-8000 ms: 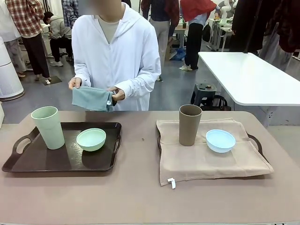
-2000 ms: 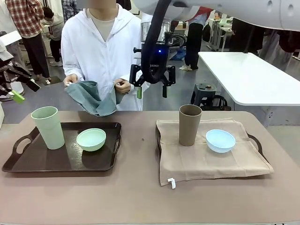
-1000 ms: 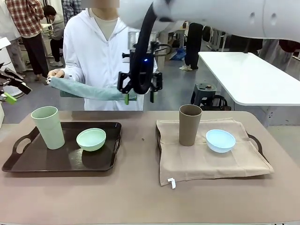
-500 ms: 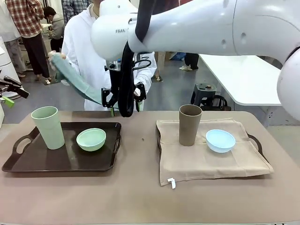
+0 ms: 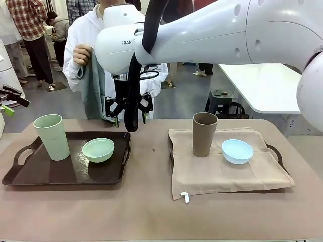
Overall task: Set up a tray with a mat and arrange the tableware.
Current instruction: Pick up the Picnic Bowl and Reusable plastic cup from the Handle tray in front of the human's position and hold them in the air.
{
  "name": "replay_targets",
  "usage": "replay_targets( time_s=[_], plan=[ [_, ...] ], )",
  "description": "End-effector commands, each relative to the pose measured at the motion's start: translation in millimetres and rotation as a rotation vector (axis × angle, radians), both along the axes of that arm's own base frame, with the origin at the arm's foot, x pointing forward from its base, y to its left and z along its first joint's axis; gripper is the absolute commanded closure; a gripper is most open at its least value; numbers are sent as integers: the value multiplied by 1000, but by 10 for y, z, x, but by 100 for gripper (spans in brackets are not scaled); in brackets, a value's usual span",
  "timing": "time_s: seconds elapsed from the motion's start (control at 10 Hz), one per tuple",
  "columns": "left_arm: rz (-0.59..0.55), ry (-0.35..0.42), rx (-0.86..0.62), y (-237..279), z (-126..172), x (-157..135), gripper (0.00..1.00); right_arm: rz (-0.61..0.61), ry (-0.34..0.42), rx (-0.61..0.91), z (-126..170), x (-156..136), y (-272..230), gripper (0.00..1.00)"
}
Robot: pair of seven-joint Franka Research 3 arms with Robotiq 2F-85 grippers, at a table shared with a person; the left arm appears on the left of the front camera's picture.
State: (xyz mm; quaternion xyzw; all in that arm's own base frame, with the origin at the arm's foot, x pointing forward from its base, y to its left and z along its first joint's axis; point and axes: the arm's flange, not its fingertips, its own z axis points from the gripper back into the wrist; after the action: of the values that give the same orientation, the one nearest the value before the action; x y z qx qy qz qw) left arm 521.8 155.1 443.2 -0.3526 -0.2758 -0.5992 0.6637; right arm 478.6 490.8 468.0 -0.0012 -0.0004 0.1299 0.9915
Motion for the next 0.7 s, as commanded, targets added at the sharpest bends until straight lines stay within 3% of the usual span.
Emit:
replay_targets(
  time_s=[0.0, 0.1, 0.2, 0.4, 0.6],
  plan=[
    [-4, -4, 6, -13, 41, -20, 0, -8, -4, 6, -2, 0, 11, 0],
    [0, 0, 0, 0, 0, 0, 0, -62, 41, 72, -127, 23, 39, 0],
    [-15, 14, -49, 7, -90, 22, 0, -156, -1, 55, -265, 46, 144, 0],
    [-30, -70, -67, 15, -249, -2, 0, -258, -7, 113, -424, 70, 292, 0],
    [7, -148, -44, -52, -453, -47, 0, -258, -13, 136, -514, 63, 408, 0]
  ],
)
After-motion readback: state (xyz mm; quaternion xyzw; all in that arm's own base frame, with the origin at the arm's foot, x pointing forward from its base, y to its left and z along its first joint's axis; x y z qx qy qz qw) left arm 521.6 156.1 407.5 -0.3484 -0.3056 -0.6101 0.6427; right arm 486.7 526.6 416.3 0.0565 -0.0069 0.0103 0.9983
